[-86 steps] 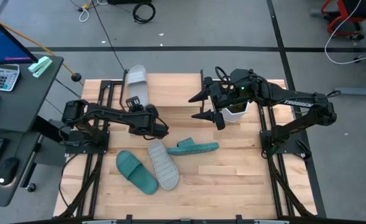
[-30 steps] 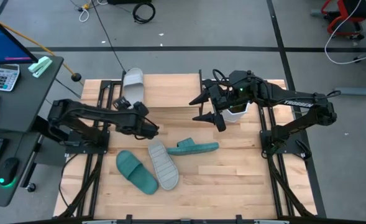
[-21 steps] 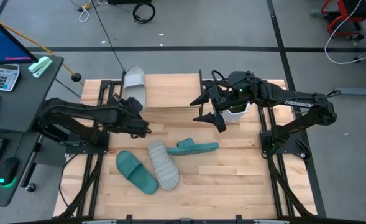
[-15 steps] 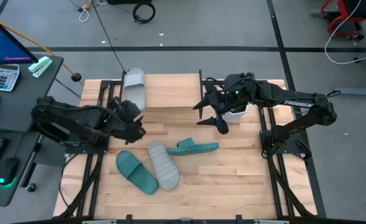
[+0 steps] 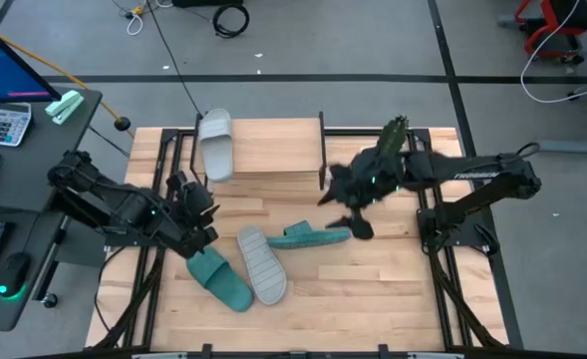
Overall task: Pick and place slides into the shelf
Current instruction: Put the gray slipper on the shelf
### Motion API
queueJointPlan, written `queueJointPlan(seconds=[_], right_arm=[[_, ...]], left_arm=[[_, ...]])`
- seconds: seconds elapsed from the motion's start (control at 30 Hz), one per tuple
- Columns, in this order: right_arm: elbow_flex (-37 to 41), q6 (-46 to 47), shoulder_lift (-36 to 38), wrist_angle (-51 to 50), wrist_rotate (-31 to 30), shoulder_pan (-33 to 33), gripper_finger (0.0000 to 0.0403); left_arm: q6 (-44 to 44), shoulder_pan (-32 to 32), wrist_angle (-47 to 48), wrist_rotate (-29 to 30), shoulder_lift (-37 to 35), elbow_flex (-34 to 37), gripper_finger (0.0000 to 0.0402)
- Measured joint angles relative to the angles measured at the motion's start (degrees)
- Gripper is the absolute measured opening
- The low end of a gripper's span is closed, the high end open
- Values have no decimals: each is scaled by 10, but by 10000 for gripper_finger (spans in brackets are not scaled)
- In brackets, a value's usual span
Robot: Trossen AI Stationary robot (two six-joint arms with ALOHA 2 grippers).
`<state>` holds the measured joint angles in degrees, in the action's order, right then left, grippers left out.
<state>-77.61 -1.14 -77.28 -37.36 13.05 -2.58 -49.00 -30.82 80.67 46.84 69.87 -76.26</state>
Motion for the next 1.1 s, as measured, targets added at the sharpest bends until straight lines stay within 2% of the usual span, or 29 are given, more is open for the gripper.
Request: queueJointPlan(seconds=[0.13,0.27,0.4,0.5,0.67,0.77,0.93,1.1], right_arm=[[50,0,0,3,-52,-70,303],[84,-1,-3,22,-117,-143,303],[88,-24,-34,27,-187,-205,303],[76,-57,-70,33,-210,-238,303],[69,-96,-134,41,-236,-275,303],[69,-135,-171,43,-283,-290,303],[69,-201,-226,97,-396,-303,303],[69,-232,-262,171,-455,-304,303]], left_arm=[[6,-24,7,-8,1,15,156],[7,-38,8,-42,1,28,151],[8,-48,3,-52,1,33,145],[8,-51,-7,-52,1,33,139],[8,-51,-32,-51,1,33,130],[8,-51,-53,-39,1,33,126],[7,-51,-91,-26,1,33,121],[7,-51,-193,-26,1,33,121]])
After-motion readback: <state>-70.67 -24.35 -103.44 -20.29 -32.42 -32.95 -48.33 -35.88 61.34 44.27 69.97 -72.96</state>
